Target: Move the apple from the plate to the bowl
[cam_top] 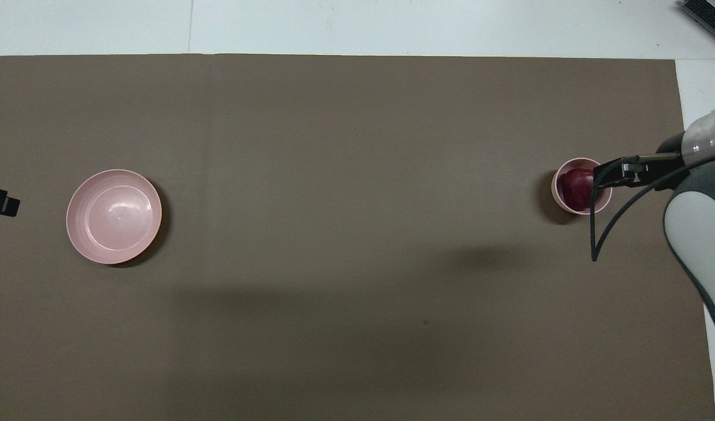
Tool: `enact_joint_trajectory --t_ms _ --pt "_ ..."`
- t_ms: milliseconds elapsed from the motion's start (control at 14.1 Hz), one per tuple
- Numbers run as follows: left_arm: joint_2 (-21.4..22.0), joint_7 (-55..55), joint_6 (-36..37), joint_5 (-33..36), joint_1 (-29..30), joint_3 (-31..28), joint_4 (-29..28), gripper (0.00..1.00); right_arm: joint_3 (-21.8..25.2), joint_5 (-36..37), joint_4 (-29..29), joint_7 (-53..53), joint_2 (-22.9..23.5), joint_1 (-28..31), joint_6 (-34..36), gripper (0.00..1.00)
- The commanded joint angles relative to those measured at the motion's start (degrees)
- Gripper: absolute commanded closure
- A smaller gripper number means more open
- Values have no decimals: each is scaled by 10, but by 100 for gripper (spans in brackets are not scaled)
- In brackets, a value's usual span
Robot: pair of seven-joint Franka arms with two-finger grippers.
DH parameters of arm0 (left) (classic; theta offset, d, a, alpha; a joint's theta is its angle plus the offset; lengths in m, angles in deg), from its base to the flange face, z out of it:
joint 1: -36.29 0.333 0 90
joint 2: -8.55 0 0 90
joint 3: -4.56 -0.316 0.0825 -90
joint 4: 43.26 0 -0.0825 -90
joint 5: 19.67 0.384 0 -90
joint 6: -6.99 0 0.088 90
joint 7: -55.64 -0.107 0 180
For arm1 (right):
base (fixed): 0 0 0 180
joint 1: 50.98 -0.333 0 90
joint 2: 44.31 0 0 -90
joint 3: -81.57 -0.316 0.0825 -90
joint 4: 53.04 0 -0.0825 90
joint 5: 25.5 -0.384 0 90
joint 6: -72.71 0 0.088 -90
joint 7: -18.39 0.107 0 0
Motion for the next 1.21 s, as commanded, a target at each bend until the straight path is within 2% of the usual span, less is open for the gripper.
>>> enact_joint_trajectory --t_ms 0,284,569,640,924,1138 --pt "8 4 1 3 -3 1 -6 0 0 -15 -8 -30 -7 12 12 0" --pt "6 2 -2 11 -5 0 -3 0 7 -22 -5 -35 -25 7 37 0" --pt "8 1 -3 10 -5 1 -6 0 80 -25 -4 -32 -39 -61 66 0" --pt "8 2 -3 7 -5 2 -6 0 87 -25 -5 -32 -40 -62 69 0" --pt "6 6 -3 3 1 4 -2 0 83 -26 -2 -34 -42 -60 82 0" --pt "5 4 -2 7 3 15 0 0 82 -25 34 -36 -33 -60 89 0"
